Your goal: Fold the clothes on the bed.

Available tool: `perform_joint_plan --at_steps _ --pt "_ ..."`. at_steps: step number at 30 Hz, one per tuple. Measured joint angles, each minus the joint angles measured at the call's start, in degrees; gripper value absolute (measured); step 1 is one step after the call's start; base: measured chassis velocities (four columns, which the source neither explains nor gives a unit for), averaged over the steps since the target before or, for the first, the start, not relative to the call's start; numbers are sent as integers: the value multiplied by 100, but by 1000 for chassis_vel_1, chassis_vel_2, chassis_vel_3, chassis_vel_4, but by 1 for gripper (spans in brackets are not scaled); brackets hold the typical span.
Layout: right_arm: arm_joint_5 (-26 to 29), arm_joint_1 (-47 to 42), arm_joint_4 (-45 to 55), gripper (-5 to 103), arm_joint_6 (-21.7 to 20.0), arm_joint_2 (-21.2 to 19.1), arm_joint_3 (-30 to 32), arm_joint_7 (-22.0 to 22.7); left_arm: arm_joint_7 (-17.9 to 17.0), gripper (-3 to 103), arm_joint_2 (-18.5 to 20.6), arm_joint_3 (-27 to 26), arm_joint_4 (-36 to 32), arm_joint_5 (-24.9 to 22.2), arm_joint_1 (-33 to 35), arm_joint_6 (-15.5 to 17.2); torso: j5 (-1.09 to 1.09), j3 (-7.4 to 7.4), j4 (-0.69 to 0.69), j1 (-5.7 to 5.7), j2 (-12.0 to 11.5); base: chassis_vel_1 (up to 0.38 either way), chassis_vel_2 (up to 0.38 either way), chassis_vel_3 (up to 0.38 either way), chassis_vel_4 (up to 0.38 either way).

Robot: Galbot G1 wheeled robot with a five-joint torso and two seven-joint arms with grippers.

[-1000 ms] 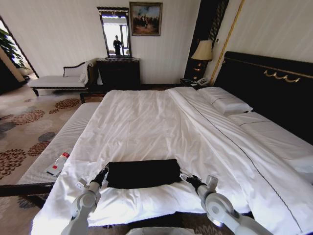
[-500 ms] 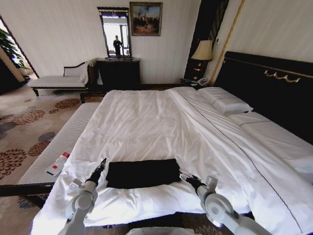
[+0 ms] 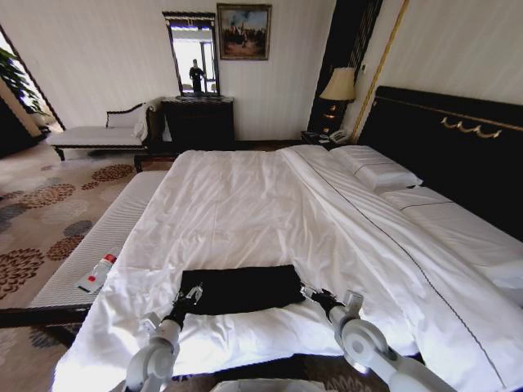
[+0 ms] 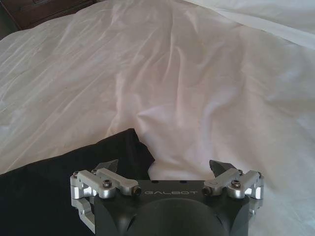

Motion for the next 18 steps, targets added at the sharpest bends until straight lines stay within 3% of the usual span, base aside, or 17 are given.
perform_joint_plan --at_steps 5,10,18 --pt "33 22 -44 100 37 -19 54 -59 -126 99 -1 -81 60 350 206 77 0 0 -1 0 1 0 0 0 0" --pt "36 63 -75 100 51 10 31 -97 -233 100 115 -227 -160 391 426 187 0 0 2 0 1 0 0 0 0" --pt "16 62 -119 100 138 83 -53 -268 -286 100 241 -581 -874 -1 332 200 -2 1 2 0 0 0 0 0 0"
